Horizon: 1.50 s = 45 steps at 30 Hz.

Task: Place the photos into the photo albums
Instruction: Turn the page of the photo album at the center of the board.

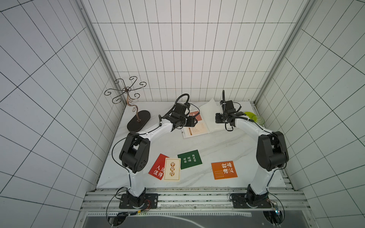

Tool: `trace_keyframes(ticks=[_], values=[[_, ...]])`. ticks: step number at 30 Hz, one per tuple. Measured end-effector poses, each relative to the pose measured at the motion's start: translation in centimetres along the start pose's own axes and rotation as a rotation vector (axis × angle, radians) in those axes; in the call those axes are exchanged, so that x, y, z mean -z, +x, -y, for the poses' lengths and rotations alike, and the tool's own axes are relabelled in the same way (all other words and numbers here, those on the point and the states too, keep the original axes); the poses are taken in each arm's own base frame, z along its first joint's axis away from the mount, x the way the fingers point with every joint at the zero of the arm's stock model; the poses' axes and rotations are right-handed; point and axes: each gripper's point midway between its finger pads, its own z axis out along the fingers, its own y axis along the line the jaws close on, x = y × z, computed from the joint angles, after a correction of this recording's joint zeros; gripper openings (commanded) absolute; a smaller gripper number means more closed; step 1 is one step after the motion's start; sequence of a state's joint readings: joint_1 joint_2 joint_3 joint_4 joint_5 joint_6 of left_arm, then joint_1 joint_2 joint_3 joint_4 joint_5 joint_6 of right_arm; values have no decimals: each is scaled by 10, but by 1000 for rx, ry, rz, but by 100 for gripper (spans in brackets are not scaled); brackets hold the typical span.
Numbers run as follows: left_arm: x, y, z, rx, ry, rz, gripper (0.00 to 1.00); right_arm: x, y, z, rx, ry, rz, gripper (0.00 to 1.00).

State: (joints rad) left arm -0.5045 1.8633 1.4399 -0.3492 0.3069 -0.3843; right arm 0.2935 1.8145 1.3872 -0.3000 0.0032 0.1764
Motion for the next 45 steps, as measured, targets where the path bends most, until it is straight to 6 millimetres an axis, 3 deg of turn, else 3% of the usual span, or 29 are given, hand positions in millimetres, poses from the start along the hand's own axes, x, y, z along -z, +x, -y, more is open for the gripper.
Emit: trace_keyframes(ticks=[9, 14, 19, 22, 25, 28, 35, 45], values=[[28, -2, -56, 118, -97, 46, 55, 4, 13, -68, 77, -217, -2, 3], [37, 1, -64, 133, -117, 55, 55, 1, 24, -98, 111, -302, -21, 4], [40, 2, -67, 138, -122, 61, 55, -12, 47, -120, 142, -368, -82, 11], [40, 7, -70, 144, -129, 53, 55, -18, 59, -128, 152, -392, -115, 19], [42, 13, -74, 151, -139, 46, 55, -18, 64, -132, 156, -413, -134, 36], [49, 16, -78, 158, -148, 48, 55, -15, 65, -137, 162, -440, -135, 45], [66, 22, -81, 160, -162, 64, 55, -6, 63, -146, 153, -496, -137, 48], [86, 54, -83, 154, -189, 26, 55, 32, 50, -160, 124, -590, -85, 51]])
